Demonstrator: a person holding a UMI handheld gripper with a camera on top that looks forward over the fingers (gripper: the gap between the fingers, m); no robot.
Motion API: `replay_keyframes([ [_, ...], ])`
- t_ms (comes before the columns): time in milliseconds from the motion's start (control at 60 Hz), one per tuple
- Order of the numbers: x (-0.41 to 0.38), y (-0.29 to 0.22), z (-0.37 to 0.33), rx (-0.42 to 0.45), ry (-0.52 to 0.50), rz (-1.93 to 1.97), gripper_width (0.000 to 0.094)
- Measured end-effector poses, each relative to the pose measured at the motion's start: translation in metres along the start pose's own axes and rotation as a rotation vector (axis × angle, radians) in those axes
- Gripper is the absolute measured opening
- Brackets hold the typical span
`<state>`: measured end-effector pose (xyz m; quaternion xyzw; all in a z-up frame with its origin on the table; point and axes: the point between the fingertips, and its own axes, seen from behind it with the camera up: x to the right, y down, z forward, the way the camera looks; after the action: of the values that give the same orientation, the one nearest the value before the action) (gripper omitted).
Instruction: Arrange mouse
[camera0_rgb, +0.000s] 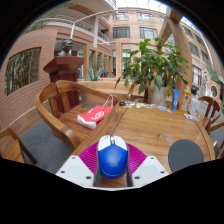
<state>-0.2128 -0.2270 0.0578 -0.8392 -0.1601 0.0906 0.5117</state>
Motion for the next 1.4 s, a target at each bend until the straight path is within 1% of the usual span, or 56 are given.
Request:
replay_keyframes([
  [83,0.016,-0.064,-0.028,0.123,-0.008,0.028,0.0372],
  [167,0.057,-0.108,-0.053,0.23,0.031,0.049,0.0371],
  [217,0.09,-0.125,-0.063,0.267,0.07,0.054,0.0371],
  [250,0.116,-0.129,-0.065,0.267,0.106,0.06,0.037],
  [300,0.156,-0.119,-0.062,0.253,0.173,0.069,0.0369],
  [317,0.171,-0.108,-0.061,0.244,0.195,0.07,0.0369],
  [350,0.196,-0.1,-0.053,0.192,0.24,0.083,0.0368],
  [383,0.219,-0.076,-0.046,0.149,0.274,0.102,0.0369],
  [433,0.246,-0.048,-0.037,0.09,0.308,0.139,0.0369],
  [450,0.256,-0.03,-0.03,0.076,0.322,0.143,0.0369],
  [517,0.28,0.001,-0.029,-0.007,0.367,0.147,0.0372],
  [617,0.29,0.041,-0.014,-0.095,0.38,0.171,0.0384],
  [783,0.294,0.084,-0.006,-0.175,0.378,0.192,0.0462],
  [817,0.296,0.079,-0.006,-0.151,0.38,0.186,0.0492],
  [850,0.295,0.081,-0.007,-0.157,0.38,0.182,0.051],
  [867,0.294,0.081,-0.008,-0.17,0.381,0.184,0.0529],
  [917,0.291,0.081,-0.013,-0.173,0.379,0.192,0.0587],
  [1017,0.284,0.062,-0.03,-0.143,0.372,0.193,0.0841],
  [1033,0.283,0.059,-0.034,-0.136,0.374,0.192,0.0869],
  [1083,0.281,0.05,-0.047,-0.117,0.389,0.19,0.085],
  [1233,0.266,0.022,-0.098,-0.072,0.415,0.177,0.0857],
  [1400,0.243,0.01,-0.151,-0.036,0.424,0.173,0.0855],
])
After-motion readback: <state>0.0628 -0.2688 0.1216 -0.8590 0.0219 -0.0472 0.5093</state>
